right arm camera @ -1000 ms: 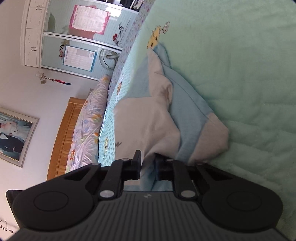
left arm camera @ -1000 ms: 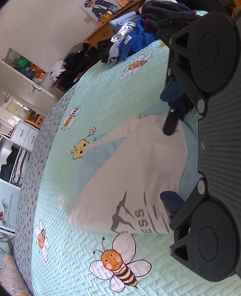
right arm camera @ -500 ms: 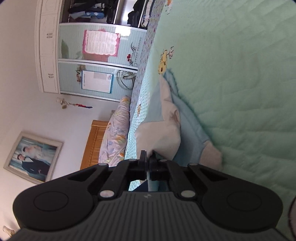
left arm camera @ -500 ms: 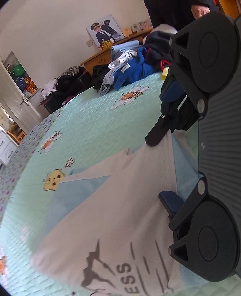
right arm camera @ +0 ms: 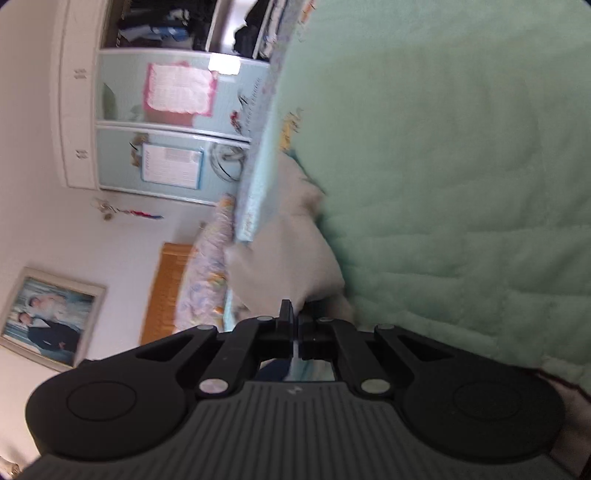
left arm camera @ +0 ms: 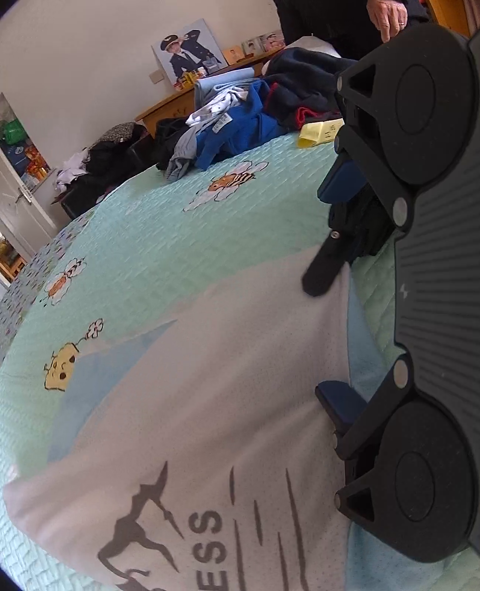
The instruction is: Fold clothes
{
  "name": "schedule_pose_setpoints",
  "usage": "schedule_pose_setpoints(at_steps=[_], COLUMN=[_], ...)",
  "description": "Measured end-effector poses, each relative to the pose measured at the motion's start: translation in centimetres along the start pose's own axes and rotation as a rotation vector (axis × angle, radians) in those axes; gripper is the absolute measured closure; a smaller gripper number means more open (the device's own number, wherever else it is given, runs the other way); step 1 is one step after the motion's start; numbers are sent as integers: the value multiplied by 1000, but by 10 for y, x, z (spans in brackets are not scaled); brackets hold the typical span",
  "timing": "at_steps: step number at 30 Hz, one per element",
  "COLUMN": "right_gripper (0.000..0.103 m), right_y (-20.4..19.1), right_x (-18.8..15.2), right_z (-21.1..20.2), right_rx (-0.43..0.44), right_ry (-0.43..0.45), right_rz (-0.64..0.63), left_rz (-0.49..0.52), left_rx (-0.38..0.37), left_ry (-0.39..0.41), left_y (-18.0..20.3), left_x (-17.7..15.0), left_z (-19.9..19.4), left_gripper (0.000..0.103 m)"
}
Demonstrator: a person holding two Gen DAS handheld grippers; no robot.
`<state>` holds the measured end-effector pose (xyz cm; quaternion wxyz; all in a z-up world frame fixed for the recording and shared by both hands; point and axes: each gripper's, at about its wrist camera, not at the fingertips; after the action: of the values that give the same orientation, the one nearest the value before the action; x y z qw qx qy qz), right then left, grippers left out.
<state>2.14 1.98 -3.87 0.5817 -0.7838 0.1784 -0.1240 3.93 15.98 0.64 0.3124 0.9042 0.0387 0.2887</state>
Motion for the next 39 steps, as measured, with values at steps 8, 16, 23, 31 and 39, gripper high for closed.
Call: schedule_pose_setpoints(at_steps=[8,16,23,31,39], right_gripper=[75,68,103,95,60], right_y=[-23,-62,-6,-21,-65], right_x=[-2,7,14,4,-13], right_z=[-33,-36,18,5,31], right_rx=[-101,57,-111,-117,-109], right_ry=[-9,29,-70,-45,-146], right_rz=[-95,-149,-14,-82,-263], left_rz=[-20,-94,-157,-157,-136], left_rx=[-23,-112,-157,-102,-52], left_ry=[23,88,153,308,228], left_y=[-7,-16,-33,-41,-55], left_x=[-5,-15,-23,-18,-33], left_z=[-19,-52,-72,-112,-83], left_gripper=[1,1,1,1,1])
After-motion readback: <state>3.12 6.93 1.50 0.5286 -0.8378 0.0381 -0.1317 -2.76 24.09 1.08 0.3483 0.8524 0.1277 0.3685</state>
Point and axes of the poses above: each gripper's, at about its wrist camera, not at the fingertips, and z roughly the way its jaws point, y to its right, x to its top, and after that the axes turned 9 degrees about z, right-handed
